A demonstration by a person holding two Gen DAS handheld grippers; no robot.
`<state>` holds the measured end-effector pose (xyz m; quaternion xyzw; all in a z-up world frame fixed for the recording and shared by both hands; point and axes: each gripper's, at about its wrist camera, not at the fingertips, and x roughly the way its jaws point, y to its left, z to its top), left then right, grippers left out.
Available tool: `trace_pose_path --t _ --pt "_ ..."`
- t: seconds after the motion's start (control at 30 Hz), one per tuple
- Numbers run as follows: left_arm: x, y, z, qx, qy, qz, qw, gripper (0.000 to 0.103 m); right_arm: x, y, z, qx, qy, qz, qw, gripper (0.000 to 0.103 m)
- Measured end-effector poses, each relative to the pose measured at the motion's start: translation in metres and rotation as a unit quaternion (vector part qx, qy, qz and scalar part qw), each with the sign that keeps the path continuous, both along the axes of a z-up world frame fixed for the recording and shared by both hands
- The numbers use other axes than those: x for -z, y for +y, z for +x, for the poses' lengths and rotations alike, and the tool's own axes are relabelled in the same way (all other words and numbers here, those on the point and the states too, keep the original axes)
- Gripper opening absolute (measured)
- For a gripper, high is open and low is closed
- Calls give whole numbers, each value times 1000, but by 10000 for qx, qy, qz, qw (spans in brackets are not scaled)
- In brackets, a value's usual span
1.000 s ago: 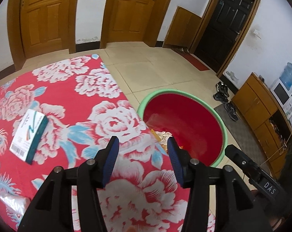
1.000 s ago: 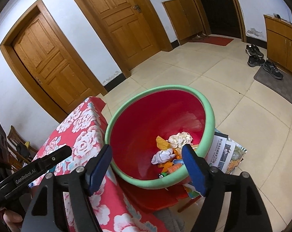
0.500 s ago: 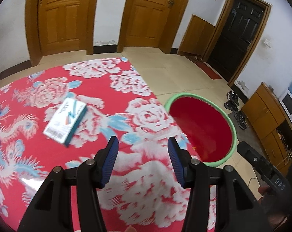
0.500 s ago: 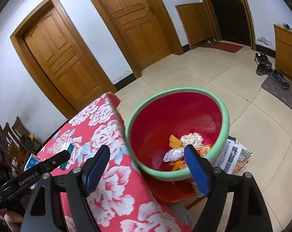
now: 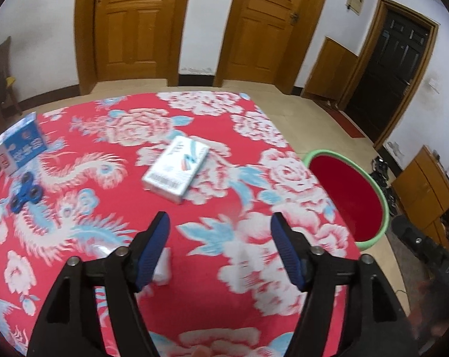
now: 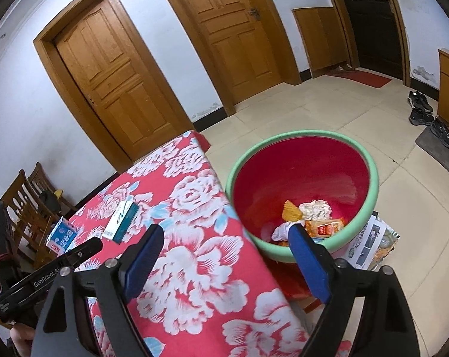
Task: Collect trash
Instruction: 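Grasp the clear plastic bag with the left tool while the right tool moves toward the white medicine box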
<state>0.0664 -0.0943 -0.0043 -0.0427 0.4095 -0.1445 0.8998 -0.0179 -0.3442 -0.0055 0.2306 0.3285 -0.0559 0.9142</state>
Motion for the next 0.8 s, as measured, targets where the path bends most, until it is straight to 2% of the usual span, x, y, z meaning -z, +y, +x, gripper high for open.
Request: trace_pose_path --t 0.1,0.37,0.8 --pt "4 16 -3 -171 9 101 9998 77 1 5 0 -61 11 2 10000 91" --pt "27 49 -4 -592 246 187 9978 82 4 17 3 -188 73 -3 9998 92" --pt "56 55 1 -730 520 346 9954 83 9 26 7 -290 173 2 9994 92"
